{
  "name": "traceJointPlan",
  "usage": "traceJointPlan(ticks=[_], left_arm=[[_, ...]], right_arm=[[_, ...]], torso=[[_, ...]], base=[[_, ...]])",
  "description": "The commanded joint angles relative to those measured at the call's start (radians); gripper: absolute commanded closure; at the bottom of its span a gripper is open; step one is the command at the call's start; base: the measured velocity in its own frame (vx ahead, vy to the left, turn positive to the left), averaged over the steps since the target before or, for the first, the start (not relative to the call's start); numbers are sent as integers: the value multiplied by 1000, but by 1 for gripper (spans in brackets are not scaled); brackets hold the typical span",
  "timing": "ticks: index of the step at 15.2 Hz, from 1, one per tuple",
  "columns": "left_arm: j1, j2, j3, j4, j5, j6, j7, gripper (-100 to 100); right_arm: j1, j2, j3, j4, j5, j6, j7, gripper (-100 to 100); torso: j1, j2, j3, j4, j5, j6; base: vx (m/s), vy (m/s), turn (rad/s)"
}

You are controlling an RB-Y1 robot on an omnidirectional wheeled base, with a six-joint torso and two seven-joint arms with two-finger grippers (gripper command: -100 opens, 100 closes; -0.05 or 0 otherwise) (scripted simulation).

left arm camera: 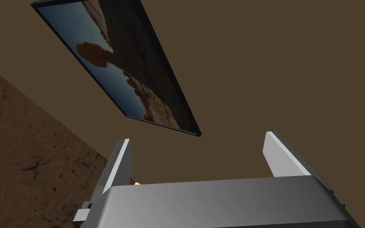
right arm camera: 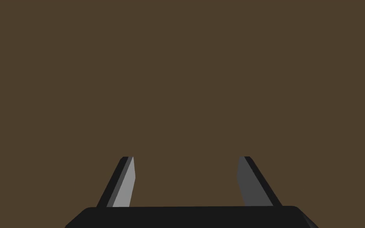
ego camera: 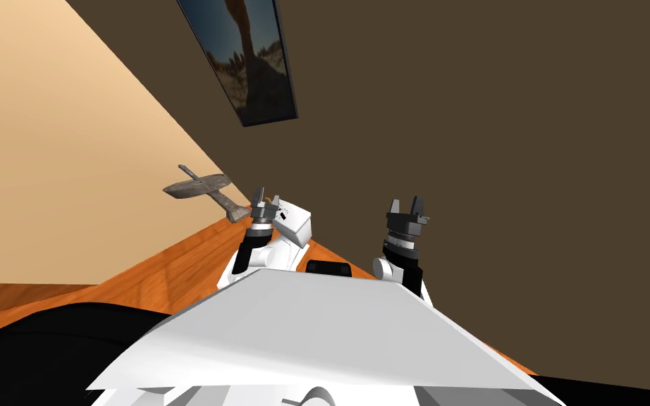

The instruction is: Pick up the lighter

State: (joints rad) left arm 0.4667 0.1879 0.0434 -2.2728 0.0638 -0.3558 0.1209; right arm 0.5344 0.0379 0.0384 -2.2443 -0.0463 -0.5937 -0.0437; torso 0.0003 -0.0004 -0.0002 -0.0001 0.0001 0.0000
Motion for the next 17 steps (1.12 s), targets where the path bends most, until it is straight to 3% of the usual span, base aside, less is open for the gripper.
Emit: traceJointPlan(ticks=[1, 8, 9, 12, 13, 17], left_arm=[[-16, 24, 10, 18, 22, 50, -1, -100], [-48, 64, 26, 50, 63, 178, -5, -100], [-65, 85, 35, 68, 84, 204, -7, -100], [-65, 85, 35, 68, 84, 239, -7, -100], [-83, 106, 44, 86, 107, 274, -9, -100], [-101, 126, 54, 105, 130, 346, -11, -100]], right_arm=[[0, 0, 0, 0, 0, 0, 0, 0], [0, 0, 0, 0, 0, 0, 0, 0], [0, 0, 0, 0, 0, 0, 0, 0], [0, 0, 0, 0, 0, 0, 0, 0], [0, 0, 0, 0, 0, 0, 0, 0], [0, 0, 0, 0, 0, 0, 0, 0]], torso=[[0, 0, 0, 0, 0, 0], [0, 0, 0, 0, 0, 0], [0, 0, 0, 0, 0, 0], [0, 0, 0, 0, 0, 0], [0, 0, 0, 0, 0, 0], [0, 0, 0, 0, 0, 0]], base=[[1, -1, -46], [2, 0, -48], [3, 0, -59], [2, 1, -25], [2, -1, -56], [4, 1, -54]])
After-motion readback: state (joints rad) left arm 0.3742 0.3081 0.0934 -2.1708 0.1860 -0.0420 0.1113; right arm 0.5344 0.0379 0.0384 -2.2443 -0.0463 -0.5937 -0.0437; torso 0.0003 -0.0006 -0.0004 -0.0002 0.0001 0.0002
